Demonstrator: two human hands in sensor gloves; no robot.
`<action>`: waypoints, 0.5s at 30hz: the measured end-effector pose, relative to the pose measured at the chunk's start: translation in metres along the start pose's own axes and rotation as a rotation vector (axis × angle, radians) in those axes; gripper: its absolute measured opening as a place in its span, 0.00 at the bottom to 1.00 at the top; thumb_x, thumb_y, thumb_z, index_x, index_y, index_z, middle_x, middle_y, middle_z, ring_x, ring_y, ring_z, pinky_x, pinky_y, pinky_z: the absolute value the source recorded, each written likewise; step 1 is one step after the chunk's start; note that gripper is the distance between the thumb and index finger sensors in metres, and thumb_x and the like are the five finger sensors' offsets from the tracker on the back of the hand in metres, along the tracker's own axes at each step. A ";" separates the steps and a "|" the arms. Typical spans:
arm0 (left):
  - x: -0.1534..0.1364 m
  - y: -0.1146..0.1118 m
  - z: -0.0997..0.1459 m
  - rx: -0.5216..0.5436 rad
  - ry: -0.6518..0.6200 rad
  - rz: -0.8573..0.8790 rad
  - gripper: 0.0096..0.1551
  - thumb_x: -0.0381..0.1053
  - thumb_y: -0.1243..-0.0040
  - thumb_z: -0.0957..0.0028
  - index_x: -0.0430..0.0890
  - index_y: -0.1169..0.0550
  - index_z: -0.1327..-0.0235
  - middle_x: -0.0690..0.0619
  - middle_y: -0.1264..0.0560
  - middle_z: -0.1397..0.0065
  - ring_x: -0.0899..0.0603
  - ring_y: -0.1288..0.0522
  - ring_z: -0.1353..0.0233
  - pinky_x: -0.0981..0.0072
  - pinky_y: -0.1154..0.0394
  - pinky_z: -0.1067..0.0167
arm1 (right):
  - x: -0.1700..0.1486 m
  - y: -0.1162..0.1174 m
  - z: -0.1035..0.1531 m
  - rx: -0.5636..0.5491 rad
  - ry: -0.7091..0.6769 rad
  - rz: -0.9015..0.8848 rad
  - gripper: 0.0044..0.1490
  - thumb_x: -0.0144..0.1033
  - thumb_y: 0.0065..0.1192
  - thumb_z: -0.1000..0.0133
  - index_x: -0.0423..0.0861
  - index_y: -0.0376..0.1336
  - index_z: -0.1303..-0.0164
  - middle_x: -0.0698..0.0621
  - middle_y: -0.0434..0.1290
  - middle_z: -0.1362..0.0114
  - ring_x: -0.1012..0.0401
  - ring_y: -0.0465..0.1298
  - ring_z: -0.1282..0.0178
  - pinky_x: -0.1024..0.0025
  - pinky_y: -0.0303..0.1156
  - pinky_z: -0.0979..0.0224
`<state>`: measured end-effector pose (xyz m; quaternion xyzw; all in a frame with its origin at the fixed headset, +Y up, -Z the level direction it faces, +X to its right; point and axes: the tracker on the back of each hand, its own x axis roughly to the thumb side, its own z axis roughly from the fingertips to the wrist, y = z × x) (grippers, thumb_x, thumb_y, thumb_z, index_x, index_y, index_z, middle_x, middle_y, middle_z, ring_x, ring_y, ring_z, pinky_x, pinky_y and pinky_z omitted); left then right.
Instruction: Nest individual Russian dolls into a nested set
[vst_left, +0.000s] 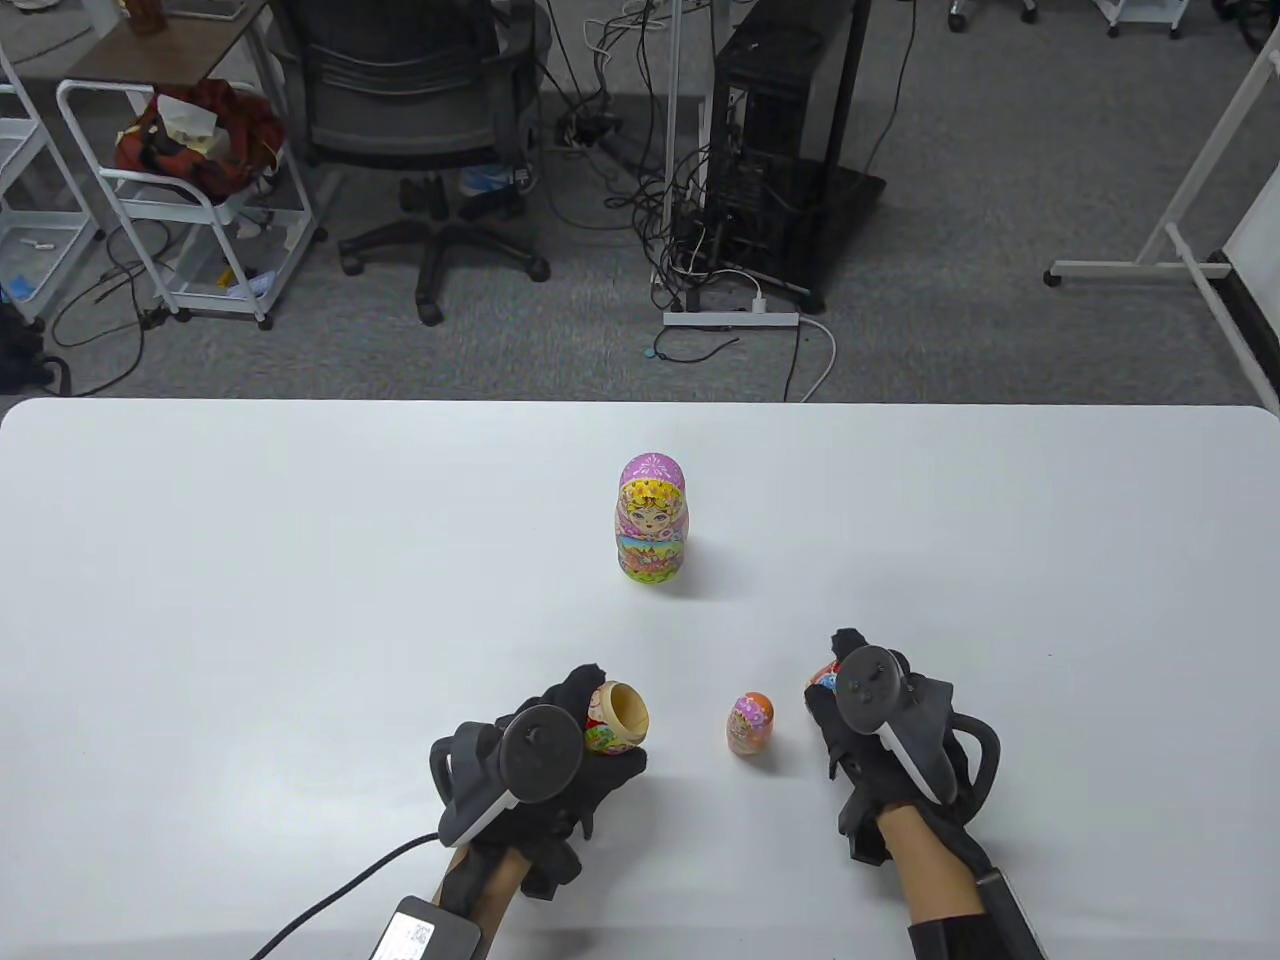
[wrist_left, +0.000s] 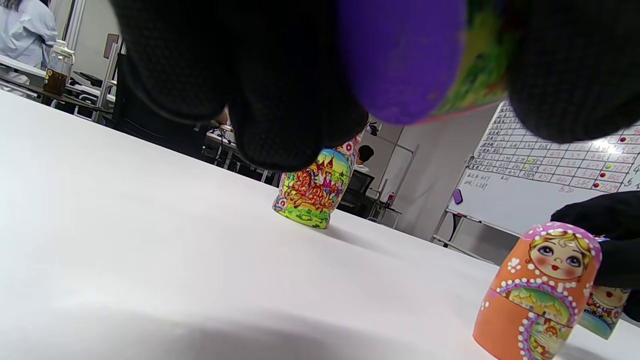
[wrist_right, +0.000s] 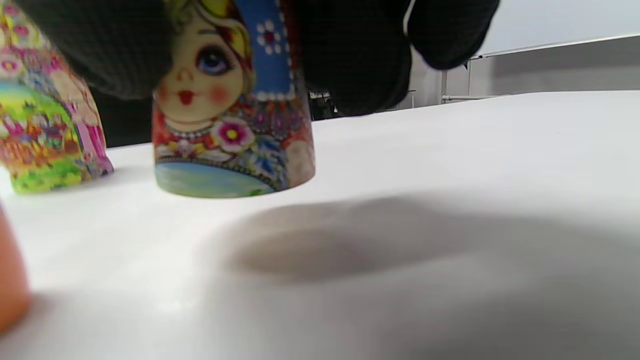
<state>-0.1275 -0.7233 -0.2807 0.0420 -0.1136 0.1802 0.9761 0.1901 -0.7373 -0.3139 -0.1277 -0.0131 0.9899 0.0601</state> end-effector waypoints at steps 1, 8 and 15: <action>0.000 -0.001 0.000 -0.003 -0.001 -0.005 0.58 0.77 0.33 0.65 0.48 0.36 0.27 0.51 0.22 0.32 0.48 0.16 0.39 0.49 0.22 0.38 | 0.001 0.002 0.000 0.004 0.000 0.017 0.43 0.61 0.65 0.50 0.64 0.50 0.27 0.49 0.66 0.26 0.54 0.76 0.37 0.49 0.68 0.28; 0.002 -0.002 -0.001 -0.026 -0.015 -0.017 0.58 0.77 0.33 0.65 0.47 0.36 0.27 0.51 0.22 0.32 0.48 0.16 0.39 0.49 0.22 0.38 | 0.000 0.012 -0.003 0.066 0.010 0.073 0.43 0.60 0.66 0.50 0.65 0.50 0.28 0.48 0.65 0.25 0.53 0.75 0.35 0.49 0.67 0.28; 0.003 -0.003 -0.001 -0.033 -0.019 -0.024 0.58 0.77 0.33 0.65 0.48 0.36 0.26 0.51 0.22 0.31 0.48 0.17 0.39 0.49 0.22 0.38 | 0.012 -0.010 0.009 -0.088 -0.065 0.003 0.43 0.63 0.57 0.47 0.65 0.46 0.25 0.49 0.62 0.22 0.51 0.72 0.30 0.48 0.66 0.26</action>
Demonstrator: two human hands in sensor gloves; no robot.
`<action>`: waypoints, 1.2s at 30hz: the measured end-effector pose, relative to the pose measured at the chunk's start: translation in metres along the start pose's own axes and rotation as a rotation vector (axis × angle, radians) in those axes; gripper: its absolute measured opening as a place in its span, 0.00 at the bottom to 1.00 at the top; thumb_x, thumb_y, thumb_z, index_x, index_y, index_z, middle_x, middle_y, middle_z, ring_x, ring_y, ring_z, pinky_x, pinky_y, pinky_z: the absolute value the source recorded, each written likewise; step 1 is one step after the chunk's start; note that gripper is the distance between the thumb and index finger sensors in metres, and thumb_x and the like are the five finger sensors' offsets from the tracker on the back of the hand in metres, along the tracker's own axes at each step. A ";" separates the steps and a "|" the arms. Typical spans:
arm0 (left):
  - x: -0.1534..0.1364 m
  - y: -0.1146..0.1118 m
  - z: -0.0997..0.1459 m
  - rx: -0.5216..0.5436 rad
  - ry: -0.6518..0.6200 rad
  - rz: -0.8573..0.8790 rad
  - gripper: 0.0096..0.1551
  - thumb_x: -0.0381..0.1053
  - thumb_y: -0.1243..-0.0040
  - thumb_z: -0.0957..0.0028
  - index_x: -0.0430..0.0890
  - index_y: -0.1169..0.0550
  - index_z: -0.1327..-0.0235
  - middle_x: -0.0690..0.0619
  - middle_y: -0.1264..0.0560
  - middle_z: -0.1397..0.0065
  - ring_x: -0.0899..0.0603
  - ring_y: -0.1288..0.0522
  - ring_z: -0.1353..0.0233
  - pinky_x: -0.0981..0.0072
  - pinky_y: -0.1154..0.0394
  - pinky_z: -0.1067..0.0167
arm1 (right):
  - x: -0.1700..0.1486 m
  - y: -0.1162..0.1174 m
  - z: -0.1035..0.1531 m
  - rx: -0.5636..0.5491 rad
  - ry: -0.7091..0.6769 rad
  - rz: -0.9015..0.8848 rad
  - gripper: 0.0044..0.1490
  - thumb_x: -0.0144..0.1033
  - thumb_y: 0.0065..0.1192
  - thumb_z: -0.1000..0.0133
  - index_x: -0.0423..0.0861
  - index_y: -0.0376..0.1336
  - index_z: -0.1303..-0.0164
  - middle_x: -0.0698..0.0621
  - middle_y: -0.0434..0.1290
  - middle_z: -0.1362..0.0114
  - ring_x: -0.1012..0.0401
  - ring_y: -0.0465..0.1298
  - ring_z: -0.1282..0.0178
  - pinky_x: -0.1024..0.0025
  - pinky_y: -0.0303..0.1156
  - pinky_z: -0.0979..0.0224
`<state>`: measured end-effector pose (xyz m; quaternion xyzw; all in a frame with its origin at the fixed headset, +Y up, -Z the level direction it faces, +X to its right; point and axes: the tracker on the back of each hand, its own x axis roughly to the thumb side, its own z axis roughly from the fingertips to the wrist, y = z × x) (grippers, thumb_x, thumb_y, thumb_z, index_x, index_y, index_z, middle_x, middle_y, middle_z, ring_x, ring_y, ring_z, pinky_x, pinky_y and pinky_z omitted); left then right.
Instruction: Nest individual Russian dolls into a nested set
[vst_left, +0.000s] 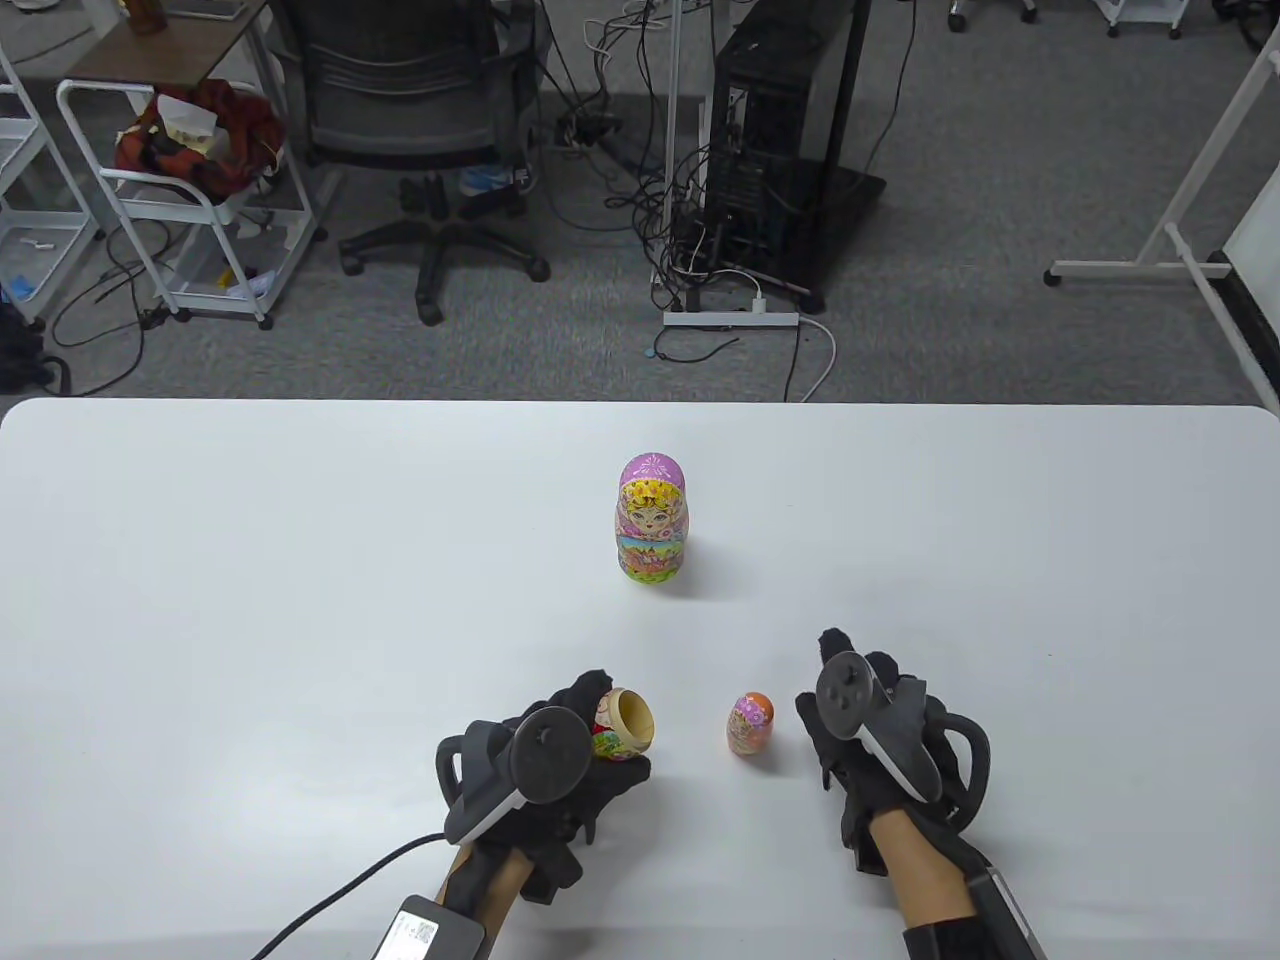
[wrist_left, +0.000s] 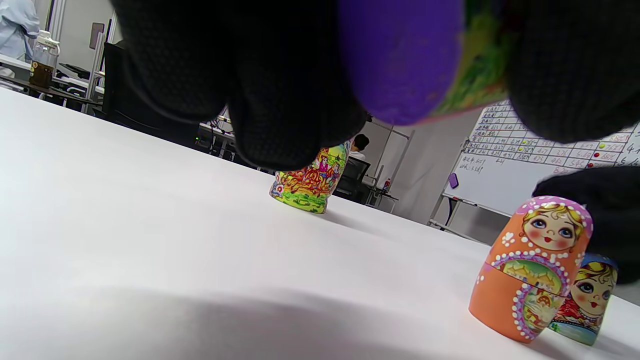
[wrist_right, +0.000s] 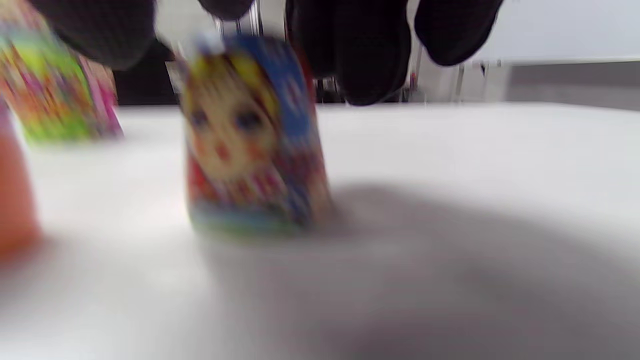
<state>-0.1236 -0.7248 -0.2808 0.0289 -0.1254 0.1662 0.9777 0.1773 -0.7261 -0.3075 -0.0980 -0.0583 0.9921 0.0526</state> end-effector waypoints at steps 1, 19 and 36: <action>0.000 0.000 0.000 -0.002 -0.002 -0.002 0.58 0.77 0.33 0.65 0.48 0.36 0.26 0.51 0.22 0.31 0.48 0.17 0.39 0.49 0.22 0.38 | 0.005 -0.009 0.003 -0.050 -0.026 -0.038 0.41 0.62 0.57 0.47 0.64 0.47 0.25 0.49 0.62 0.22 0.51 0.72 0.30 0.48 0.66 0.27; 0.003 -0.004 -0.001 -0.037 -0.036 -0.019 0.58 0.80 0.35 0.67 0.53 0.37 0.25 0.51 0.21 0.32 0.49 0.16 0.39 0.50 0.21 0.38 | 0.052 0.011 0.022 0.131 -0.290 0.026 0.35 0.58 0.60 0.46 0.66 0.55 0.28 0.48 0.72 0.28 0.52 0.79 0.38 0.51 0.73 0.35; -0.004 -0.002 -0.001 -0.043 -0.004 0.021 0.59 0.78 0.34 0.66 0.49 0.36 0.26 0.51 0.20 0.34 0.49 0.16 0.41 0.50 0.21 0.39 | 0.037 -0.038 0.024 0.030 -0.426 -0.757 0.35 0.52 0.62 0.46 0.64 0.53 0.29 0.47 0.68 0.27 0.53 0.77 0.37 0.53 0.72 0.32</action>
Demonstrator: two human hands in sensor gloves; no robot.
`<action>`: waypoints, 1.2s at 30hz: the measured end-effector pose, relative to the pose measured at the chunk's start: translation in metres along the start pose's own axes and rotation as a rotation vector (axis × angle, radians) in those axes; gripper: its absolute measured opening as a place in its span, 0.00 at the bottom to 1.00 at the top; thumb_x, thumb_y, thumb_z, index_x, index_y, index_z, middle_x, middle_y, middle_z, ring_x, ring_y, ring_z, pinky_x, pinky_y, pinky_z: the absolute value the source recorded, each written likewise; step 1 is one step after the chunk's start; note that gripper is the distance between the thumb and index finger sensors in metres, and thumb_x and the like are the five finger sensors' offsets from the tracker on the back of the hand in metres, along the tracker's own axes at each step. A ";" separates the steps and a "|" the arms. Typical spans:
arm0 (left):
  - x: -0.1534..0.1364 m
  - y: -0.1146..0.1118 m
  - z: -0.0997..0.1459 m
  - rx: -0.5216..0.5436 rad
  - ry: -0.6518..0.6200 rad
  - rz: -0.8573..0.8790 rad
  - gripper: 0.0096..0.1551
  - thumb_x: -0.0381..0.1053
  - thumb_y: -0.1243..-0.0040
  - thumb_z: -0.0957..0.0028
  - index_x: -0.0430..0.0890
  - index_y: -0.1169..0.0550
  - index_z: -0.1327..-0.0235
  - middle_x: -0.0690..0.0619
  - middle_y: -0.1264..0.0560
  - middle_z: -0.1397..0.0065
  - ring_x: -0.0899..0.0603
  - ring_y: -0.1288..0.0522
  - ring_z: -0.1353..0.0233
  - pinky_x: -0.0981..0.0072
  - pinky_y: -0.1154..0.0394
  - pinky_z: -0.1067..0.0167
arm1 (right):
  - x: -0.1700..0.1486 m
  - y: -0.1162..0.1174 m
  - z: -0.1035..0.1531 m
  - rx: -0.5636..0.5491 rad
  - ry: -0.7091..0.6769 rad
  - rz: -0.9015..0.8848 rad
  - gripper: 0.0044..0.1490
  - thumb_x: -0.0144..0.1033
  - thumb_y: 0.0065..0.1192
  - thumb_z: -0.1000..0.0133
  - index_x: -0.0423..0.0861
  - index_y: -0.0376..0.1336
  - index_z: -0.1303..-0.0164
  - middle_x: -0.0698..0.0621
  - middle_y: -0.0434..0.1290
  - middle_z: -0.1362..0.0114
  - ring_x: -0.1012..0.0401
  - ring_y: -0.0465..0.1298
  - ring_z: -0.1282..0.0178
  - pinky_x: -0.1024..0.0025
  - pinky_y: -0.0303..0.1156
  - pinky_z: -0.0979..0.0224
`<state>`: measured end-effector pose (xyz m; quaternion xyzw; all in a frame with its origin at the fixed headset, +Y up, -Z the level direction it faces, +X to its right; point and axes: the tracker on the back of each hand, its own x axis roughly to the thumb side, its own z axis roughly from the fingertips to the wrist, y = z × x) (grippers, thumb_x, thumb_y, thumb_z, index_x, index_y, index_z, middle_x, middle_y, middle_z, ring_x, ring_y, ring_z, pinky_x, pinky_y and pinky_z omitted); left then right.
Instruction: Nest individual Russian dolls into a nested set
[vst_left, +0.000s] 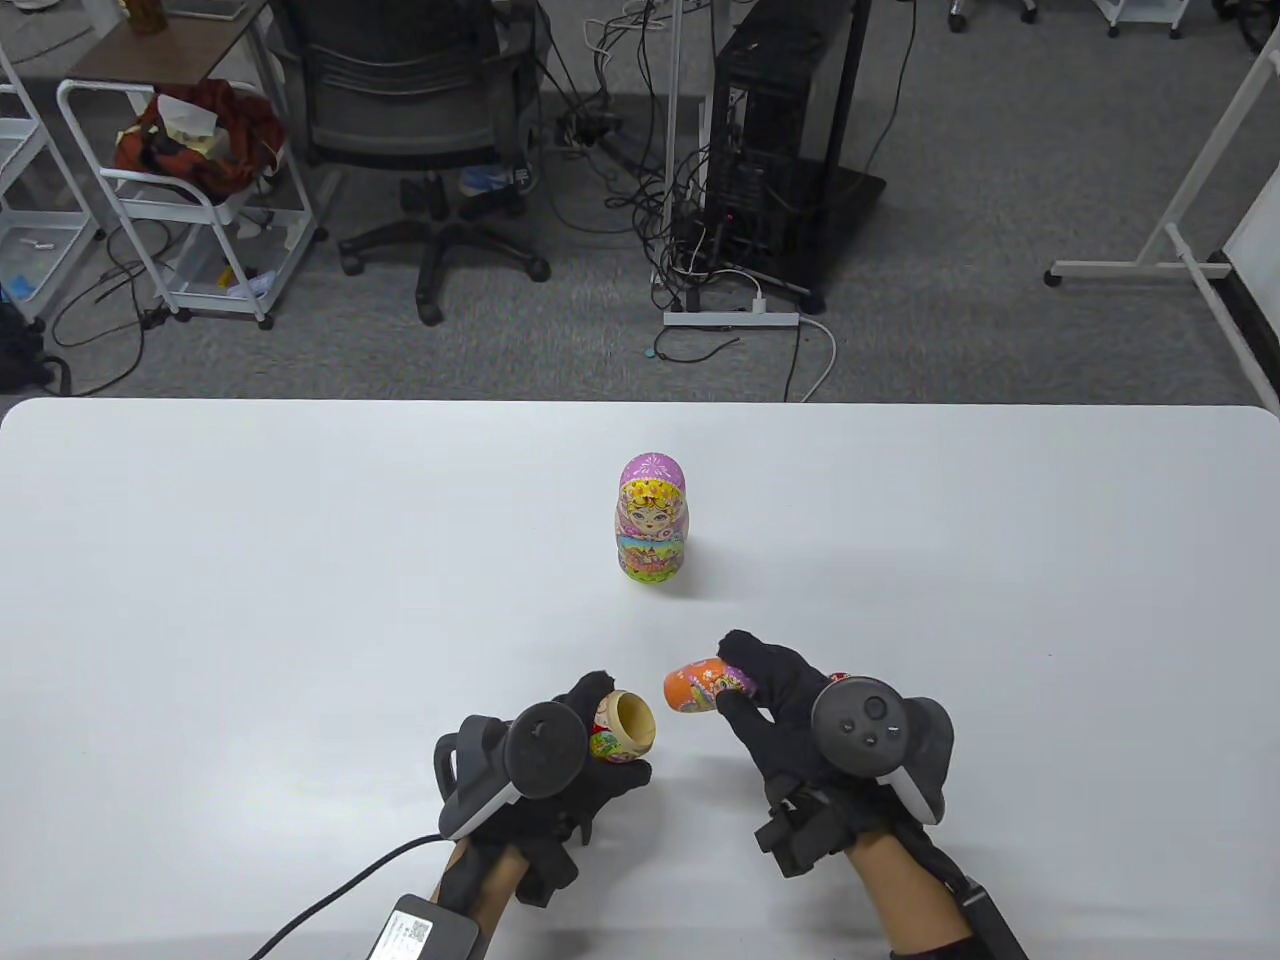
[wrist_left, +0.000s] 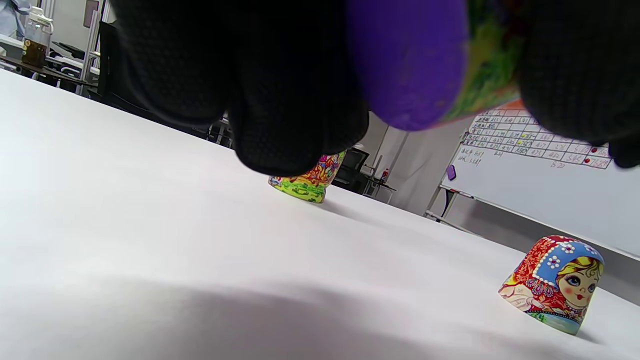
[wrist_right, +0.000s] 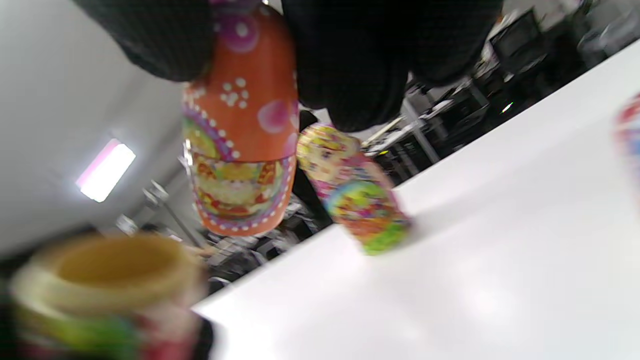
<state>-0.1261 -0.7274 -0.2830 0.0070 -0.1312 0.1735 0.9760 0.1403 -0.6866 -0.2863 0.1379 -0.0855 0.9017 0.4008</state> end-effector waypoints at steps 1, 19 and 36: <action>0.000 0.000 0.000 -0.001 -0.001 -0.003 0.59 0.78 0.34 0.66 0.49 0.36 0.26 0.51 0.20 0.34 0.49 0.16 0.41 0.50 0.21 0.39 | 0.001 -0.001 0.000 0.009 -0.015 -0.033 0.35 0.52 0.62 0.46 0.64 0.53 0.29 0.47 0.68 0.26 0.53 0.77 0.36 0.53 0.71 0.31; 0.011 0.002 0.002 -0.010 -0.061 0.064 0.59 0.78 0.34 0.66 0.50 0.36 0.25 0.52 0.21 0.32 0.50 0.16 0.40 0.51 0.21 0.38 | 0.025 0.018 0.006 0.150 -0.177 0.054 0.33 0.48 0.64 0.46 0.67 0.55 0.30 0.50 0.65 0.23 0.54 0.75 0.32 0.52 0.70 0.28; 0.011 0.004 0.003 0.035 -0.056 0.052 0.58 0.78 0.34 0.66 0.50 0.36 0.26 0.52 0.21 0.32 0.49 0.16 0.40 0.51 0.21 0.38 | -0.013 -0.013 0.000 -0.037 0.169 0.380 0.39 0.58 0.58 0.46 0.66 0.48 0.25 0.48 0.57 0.18 0.49 0.66 0.24 0.49 0.65 0.26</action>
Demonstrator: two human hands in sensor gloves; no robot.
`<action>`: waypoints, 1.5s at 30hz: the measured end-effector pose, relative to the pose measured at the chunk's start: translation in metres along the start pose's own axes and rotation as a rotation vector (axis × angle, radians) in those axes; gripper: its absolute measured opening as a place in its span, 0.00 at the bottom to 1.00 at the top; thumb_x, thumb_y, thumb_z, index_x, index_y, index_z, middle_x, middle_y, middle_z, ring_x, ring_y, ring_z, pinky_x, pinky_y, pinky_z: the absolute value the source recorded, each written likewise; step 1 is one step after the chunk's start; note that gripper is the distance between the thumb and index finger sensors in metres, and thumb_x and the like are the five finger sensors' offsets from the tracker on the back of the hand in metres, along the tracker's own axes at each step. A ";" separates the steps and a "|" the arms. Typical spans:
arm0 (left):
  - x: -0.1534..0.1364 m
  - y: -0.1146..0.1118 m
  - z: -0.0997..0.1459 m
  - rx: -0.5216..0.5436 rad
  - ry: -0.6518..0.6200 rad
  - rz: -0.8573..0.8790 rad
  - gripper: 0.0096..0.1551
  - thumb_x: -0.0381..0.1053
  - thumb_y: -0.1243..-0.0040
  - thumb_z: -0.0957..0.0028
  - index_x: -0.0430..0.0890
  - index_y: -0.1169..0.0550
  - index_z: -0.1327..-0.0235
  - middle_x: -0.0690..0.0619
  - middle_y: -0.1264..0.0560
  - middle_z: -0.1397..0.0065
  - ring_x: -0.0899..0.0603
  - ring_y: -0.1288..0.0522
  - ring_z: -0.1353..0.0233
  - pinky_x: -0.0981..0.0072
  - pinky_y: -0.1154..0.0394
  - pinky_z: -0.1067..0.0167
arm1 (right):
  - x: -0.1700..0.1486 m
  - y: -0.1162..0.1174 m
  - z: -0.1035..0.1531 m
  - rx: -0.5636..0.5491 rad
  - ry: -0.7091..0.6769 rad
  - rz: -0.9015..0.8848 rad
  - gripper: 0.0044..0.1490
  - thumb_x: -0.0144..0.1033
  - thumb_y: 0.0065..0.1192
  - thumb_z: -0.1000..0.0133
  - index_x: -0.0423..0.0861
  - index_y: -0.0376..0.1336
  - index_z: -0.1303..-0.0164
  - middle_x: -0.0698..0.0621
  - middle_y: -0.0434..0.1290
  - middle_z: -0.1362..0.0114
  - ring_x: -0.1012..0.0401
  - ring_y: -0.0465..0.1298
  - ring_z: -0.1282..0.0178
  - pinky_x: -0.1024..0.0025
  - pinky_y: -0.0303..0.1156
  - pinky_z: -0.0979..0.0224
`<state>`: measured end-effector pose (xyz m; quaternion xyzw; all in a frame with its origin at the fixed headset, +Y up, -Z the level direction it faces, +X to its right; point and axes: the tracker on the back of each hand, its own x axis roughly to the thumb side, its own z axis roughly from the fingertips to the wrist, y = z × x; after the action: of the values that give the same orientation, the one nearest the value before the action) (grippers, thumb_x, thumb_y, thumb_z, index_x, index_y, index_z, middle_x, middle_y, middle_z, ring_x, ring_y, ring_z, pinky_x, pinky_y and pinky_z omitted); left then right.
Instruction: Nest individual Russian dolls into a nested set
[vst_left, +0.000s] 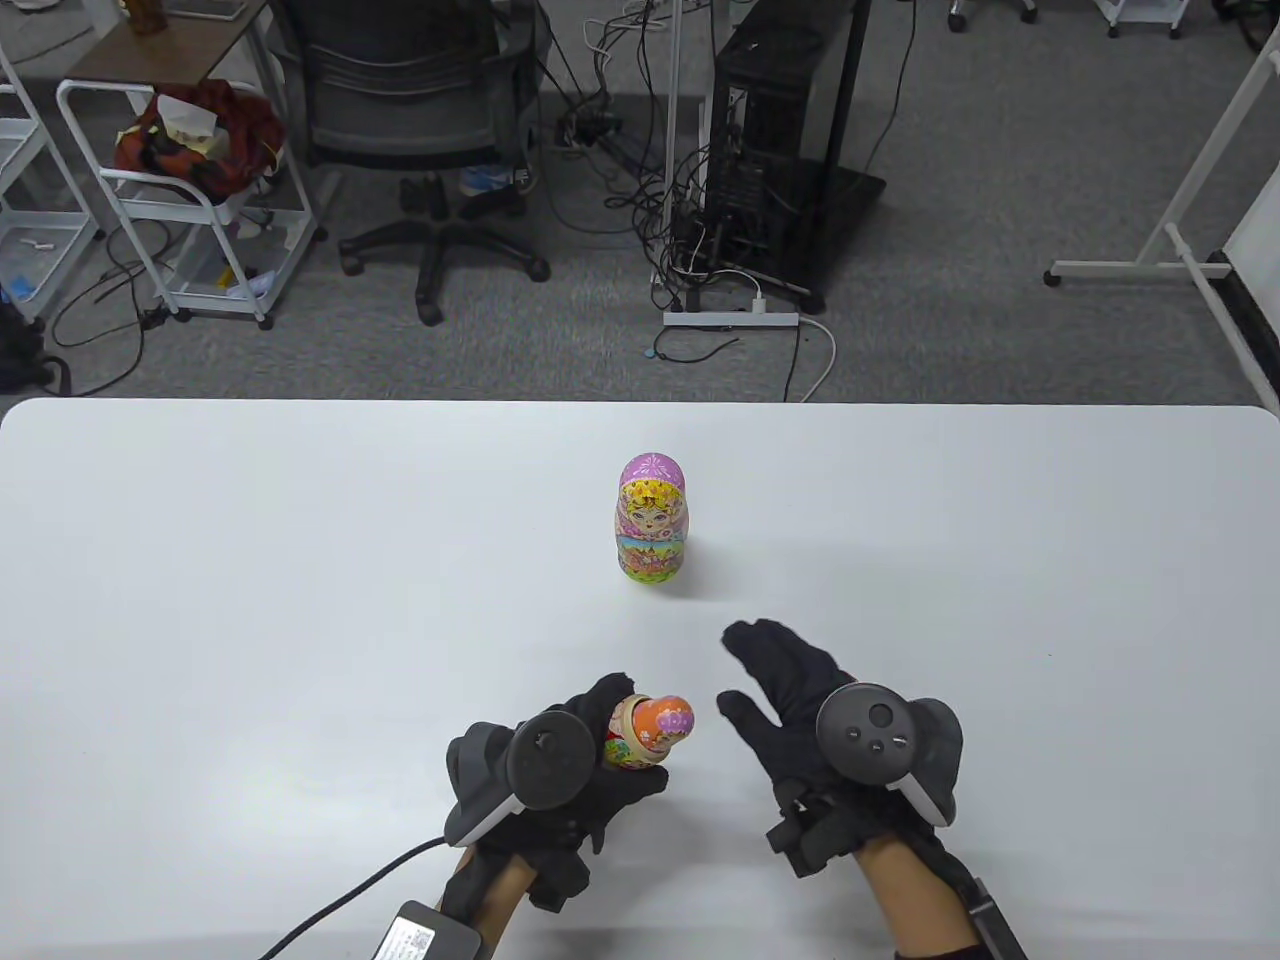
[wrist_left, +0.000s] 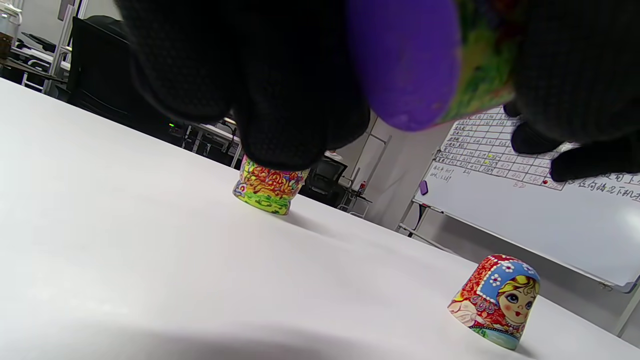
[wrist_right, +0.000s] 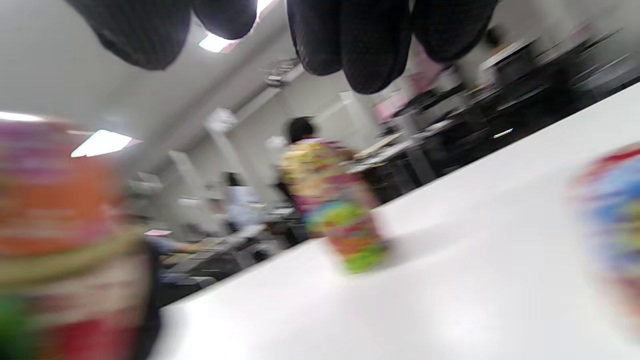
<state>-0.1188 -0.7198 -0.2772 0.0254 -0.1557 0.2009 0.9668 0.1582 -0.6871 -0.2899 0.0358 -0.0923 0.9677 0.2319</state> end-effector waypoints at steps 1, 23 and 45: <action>-0.001 0.000 0.000 0.000 0.003 -0.002 0.58 0.78 0.34 0.66 0.49 0.36 0.26 0.52 0.21 0.32 0.49 0.16 0.40 0.51 0.21 0.38 | -0.006 0.002 -0.002 0.014 0.059 0.073 0.40 0.59 0.58 0.45 0.66 0.47 0.24 0.47 0.56 0.17 0.48 0.66 0.24 0.49 0.65 0.26; -0.005 -0.003 -0.001 -0.019 0.025 -0.024 0.58 0.78 0.34 0.66 0.49 0.36 0.26 0.51 0.21 0.32 0.49 0.16 0.40 0.50 0.21 0.38 | -0.067 0.051 -0.016 0.330 0.389 0.233 0.40 0.54 0.60 0.44 0.71 0.44 0.26 0.44 0.58 0.18 0.49 0.73 0.31 0.50 0.69 0.32; -0.013 -0.007 -0.003 -0.043 0.054 -0.064 0.58 0.77 0.34 0.66 0.48 0.36 0.26 0.50 0.22 0.32 0.48 0.17 0.39 0.50 0.22 0.38 | 0.006 0.021 -0.002 0.170 -0.151 -0.466 0.43 0.61 0.60 0.48 0.60 0.48 0.26 0.45 0.69 0.27 0.52 0.78 0.39 0.53 0.73 0.36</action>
<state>-0.1266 -0.7305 -0.2837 0.0043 -0.1330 0.1672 0.9769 0.1427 -0.7024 -0.2949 0.1474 -0.0167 0.8871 0.4371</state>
